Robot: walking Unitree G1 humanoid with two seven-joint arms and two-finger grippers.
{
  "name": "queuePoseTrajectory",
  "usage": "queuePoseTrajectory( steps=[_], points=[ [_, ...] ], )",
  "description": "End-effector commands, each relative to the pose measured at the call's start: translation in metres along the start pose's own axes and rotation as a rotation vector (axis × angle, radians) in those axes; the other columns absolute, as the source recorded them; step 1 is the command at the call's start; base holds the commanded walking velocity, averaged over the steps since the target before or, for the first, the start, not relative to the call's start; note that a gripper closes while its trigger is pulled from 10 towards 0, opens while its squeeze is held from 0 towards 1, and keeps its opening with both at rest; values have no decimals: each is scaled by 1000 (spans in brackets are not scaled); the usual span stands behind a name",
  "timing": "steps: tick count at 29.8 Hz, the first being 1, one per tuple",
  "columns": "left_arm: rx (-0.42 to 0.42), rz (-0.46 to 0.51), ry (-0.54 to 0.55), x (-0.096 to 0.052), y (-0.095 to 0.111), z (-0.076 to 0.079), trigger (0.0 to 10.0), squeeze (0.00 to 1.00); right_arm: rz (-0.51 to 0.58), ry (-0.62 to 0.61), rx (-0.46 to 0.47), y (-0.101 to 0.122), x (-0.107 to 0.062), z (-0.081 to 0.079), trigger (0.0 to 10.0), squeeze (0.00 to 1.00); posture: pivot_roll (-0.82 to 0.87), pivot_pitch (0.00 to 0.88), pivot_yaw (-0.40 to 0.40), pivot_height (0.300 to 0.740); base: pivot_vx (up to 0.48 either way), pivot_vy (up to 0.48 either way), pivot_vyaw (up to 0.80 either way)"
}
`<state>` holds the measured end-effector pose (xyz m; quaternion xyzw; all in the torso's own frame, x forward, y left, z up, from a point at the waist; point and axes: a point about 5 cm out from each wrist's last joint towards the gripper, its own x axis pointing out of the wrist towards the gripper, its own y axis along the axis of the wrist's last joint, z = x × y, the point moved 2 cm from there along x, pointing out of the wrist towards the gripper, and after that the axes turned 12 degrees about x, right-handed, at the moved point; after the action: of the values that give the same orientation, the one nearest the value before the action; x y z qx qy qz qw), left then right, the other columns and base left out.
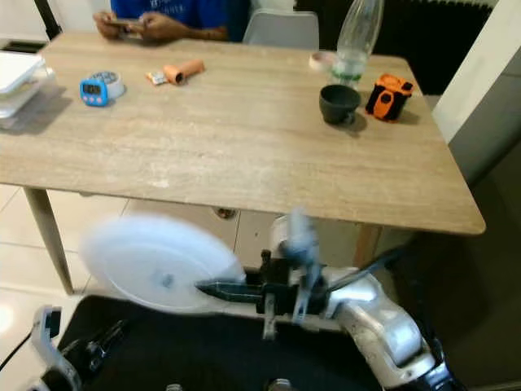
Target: Restocking fridge
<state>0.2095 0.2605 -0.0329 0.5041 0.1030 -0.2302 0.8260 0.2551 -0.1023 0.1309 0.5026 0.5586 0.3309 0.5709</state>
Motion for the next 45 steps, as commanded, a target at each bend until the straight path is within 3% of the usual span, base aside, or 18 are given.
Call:
queuePoseTrajectory(
  steps=[1, 6, 8, 9, 10, 12, 13, 14, 15, 18, 19, 20, 22, 23, 26, 31, 36, 45],
  points=[
    [21, -38, 86, -11, -7, -14, 10000, 0, -84, -22, -28, -15, 1, 2, 10000, 0, -64, 169, 7, 740, 0, 0, 0],
    [52, -109, 303, -26, -24, -38, 10000, 0, -390, -159, -19, -72, -15, 18, 10000, 0, -64, 169, 7, 740, 0, 0, 0],
    [52, -109, 303, -26, -24, -38, 10000, 0, -390, -159, -19, -72, -15, 18, 10000, 0, -64, 169, 7, 740, 0, 0, 0],
    [56, -138, 357, -32, -30, -44, 10000, 0, -470, -250, 2, -92, -21, 27, 10000, 0, -64, 169, 7, 740, 0, 0, 0],
    [56, -138, 357, -32, -30, -44, 10000, 0, -470, -250, 2, -92, -21, 27, 10000, 0, -64, 169, 7, 740, 0, 0, 0],
    [59, -220, 472, -45, -51, -51, 10000, 0, -641, -570, 110, -154, -43, 46, 10000, 0, -65, 163, -2, 740, 0, 0, 0],
    [59, -220, 472, -45, -51, -51, 10000, 0, -641, -570, 110, -154, -43, 46, 10000, 0, -65, 163, -2, 740, 0, 0, 0],
    [56, -283, 538, -53, -68, -52, 10000, 0, -728, -754, 230, -198, -61, 38, 10000, 0, -62, 159, -8, 740, 0, 0, 0],
    [56, -283, 538, -53, -68, -52, 10000, 0, -728, -754, 230, -198, -61, 38, 10000, 0, -62, 159, -8, 740, 0, 0, 0],
    [64, -380, 577, -64, -93, -48, 10000, 0, -701, -995, 583, -255, -85, -8, 10000, 0, -58, 145, -5, 740, 0, 0, 0],
    [64, -380, 577, -64, -93, -48, 10000, 0, -701, -995, 583, -255, -85, -8, 10000, 0, -58, 145, -5, 740, 0, 0, 0],
    [68, -393, 579, -64, -95, -47, 10000, 0, -692, -1053, 673, -267, -90, -21, 10000, 0, -52, 134, -5, 740, 0, 0, 0],
    [68, -393, 579, -64, -95, -47, 10000, 0, -692, -1053, 673, -267, -90, -21, 10000, 0, -52, 134, -5, 740, 0, 0, 0],
    [84, -400, 584, -62, -95, -47, 10000, 0, -699, -1165, 815, -287, -103, -49, 10000, 0, -48, 107, -1, 740, 0, 0, 0],
    [110, -400, 581, -54, -90, -45, 10000, 0, -682, -1277, 916, -299, -114, -68, 10000, 0, -49, 83, 2, 740, 0, 0, 0],
    [132, -387, 578, -42, -83, -42, 10000, 0, -651, -1383, 976, -303, -119, -72, 10000, 0, -54, 62, 5, 740, 0, 0, 0],
    [165, -353, 553, -19, -68, -33, 10000, 0, -581, -1469, 971, -293, -119, -51, 10000, 0, -61, 17, -3, 740, 0, 0, 0],
    [176, -350, 522, -8, -69, -23, 10000, 0, -527, -1454, 896, -278, -104, -26, 10000, 0, -95, 13, 2, 740, 0, 0, 0]
  ],
)
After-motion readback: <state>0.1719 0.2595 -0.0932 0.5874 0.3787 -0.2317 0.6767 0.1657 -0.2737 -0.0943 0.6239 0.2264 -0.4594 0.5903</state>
